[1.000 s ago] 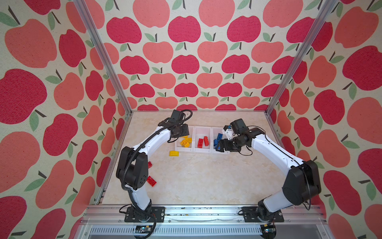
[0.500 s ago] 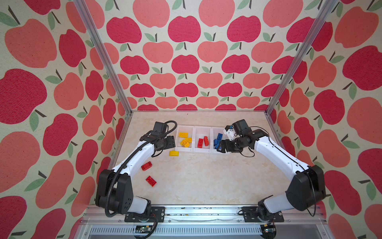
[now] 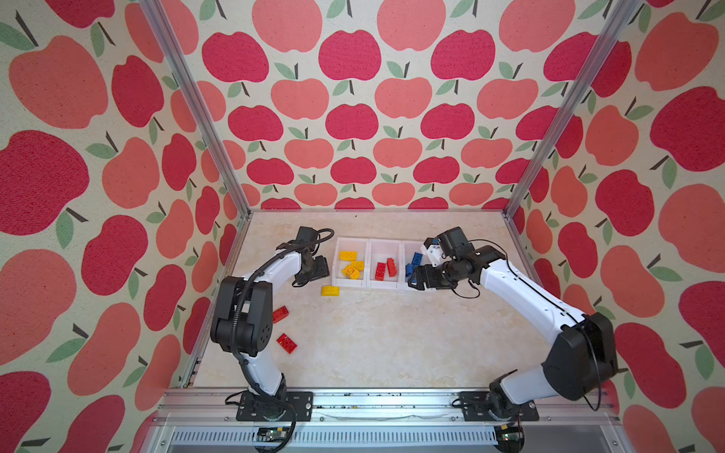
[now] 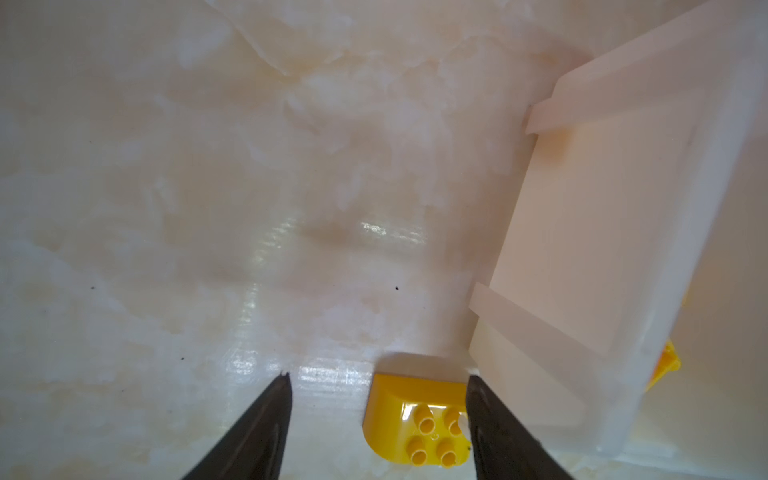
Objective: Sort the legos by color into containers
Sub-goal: 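Lower the left gripper onto the second yellow curved brick beside the bin, then close the left gripper on the yellow curved brick and lift it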
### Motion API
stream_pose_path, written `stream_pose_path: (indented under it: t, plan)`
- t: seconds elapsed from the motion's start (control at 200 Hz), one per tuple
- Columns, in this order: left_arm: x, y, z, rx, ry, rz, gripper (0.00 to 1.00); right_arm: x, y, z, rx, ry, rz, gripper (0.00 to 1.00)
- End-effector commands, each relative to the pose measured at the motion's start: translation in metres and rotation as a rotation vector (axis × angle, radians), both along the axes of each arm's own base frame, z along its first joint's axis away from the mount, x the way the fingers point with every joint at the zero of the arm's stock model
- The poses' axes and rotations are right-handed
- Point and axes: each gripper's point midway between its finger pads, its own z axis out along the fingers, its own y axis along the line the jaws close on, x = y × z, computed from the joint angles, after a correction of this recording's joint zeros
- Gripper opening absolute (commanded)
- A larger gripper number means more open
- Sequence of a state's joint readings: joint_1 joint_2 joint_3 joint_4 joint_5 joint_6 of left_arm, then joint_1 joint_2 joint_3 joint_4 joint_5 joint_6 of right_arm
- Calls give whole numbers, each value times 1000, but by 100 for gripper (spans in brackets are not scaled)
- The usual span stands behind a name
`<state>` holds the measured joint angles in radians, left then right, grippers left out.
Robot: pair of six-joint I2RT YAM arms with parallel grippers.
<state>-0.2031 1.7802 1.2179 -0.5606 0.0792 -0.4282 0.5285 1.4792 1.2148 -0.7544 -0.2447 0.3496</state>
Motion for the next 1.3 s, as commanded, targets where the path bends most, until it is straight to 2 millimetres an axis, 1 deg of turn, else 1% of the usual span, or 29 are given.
stream_pose_path:
  t: [0.0, 0.135, 0.275, 0.43, 0.64, 0.83, 0.996, 1.106, 1.211, 1.296]
  plan:
    - [-1, 6, -6, 30, 50, 25, 68, -1, -2, -1, -7, -3, -18, 86]
    - [-7, 4, -16, 41, 101, 18, 67, 0, -2, -2, -7, -4, -20, 86]
    - [-15, -4, -20, 44, 136, -4, 66, 1, -1, -3, -7, -2, -20, 86]
    - [-29, -10, -26, 66, 193, -20, 65, 2, 0, -4, -4, -1, -15, 86]
    - [-48, -10, -30, 76, 261, -2, 62, 4, 1, -3, 1, -6, -12, 86]
    - [-75, -12, -26, 64, 292, -7, 60, 3, -2, -3, -1, -8, -15, 86]
    - [-100, -18, -23, 54, 316, -19, 58, 0, -4, -2, 0, -11, -19, 86]
    - [-106, -24, -17, 48, 304, -24, 58, -2, -4, -2, 0, -11, -19, 86]
    - [-105, -27, -6, 66, 258, -41, 61, -3, -5, -1, 0, -11, -19, 86]
    - [-106, -28, 4, 78, 210, -48, 62, -4, -6, 0, 0, -12, -18, 86]
